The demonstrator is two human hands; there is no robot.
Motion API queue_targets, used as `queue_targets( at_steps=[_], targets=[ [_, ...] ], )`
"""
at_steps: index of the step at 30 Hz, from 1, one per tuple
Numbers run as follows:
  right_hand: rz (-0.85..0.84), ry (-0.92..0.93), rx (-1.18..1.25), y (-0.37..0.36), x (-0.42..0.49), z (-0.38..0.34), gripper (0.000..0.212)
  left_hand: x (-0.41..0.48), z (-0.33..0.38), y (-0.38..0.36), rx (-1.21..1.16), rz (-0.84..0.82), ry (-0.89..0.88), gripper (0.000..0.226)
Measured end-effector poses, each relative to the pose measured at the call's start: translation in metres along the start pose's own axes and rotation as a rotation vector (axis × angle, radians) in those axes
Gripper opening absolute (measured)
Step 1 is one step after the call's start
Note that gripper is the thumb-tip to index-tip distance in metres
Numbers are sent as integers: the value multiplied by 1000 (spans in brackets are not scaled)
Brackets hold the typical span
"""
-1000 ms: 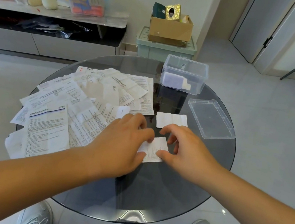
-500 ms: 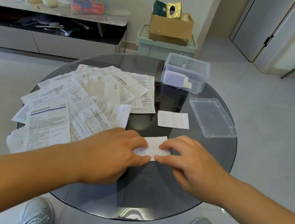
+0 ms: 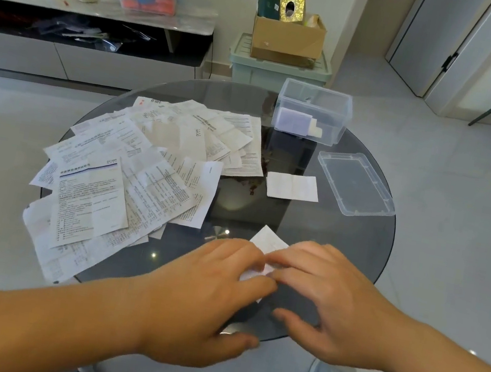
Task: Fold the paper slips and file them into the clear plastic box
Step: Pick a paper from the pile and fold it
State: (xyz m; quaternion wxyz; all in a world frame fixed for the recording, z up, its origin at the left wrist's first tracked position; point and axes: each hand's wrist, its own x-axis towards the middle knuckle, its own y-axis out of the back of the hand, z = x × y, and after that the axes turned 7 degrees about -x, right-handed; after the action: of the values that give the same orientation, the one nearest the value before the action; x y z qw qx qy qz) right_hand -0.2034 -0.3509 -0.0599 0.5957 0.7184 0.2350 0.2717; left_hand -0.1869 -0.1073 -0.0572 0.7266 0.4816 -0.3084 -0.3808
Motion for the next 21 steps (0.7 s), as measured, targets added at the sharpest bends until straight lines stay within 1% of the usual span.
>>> queue_targets(
  at_steps=[2, 5, 9, 12, 15, 19, 21],
  targets=[
    [-4, 4, -50, -1, -5, -3, 43, -2, 0, -2, -21, 34, 1, 52],
    [-6, 5, -91, -2, -11, -6, 49, -1, -7, 2, 6, 37, 27, 42],
    [13, 51, -147, -10, -21, -8, 59, -2, -9, 2, 69, 4, -18, 50],
    [84, 59, -153, -21, -25, -8, 53, -5, -3, -2, 65, 12, -40, 58],
    [146, 39, -97, -26, -26, -9, 43, -6, 1, -6, -18, 55, -18, 57],
    [178, 6, -3, -22, -23, -12, 33, -1, 5, -4, -159, 29, 97, 47],
    [170, 4, 27, -19, -22, -13, 38, 2, 6, 0, -229, 11, 149, 39]
  ],
)
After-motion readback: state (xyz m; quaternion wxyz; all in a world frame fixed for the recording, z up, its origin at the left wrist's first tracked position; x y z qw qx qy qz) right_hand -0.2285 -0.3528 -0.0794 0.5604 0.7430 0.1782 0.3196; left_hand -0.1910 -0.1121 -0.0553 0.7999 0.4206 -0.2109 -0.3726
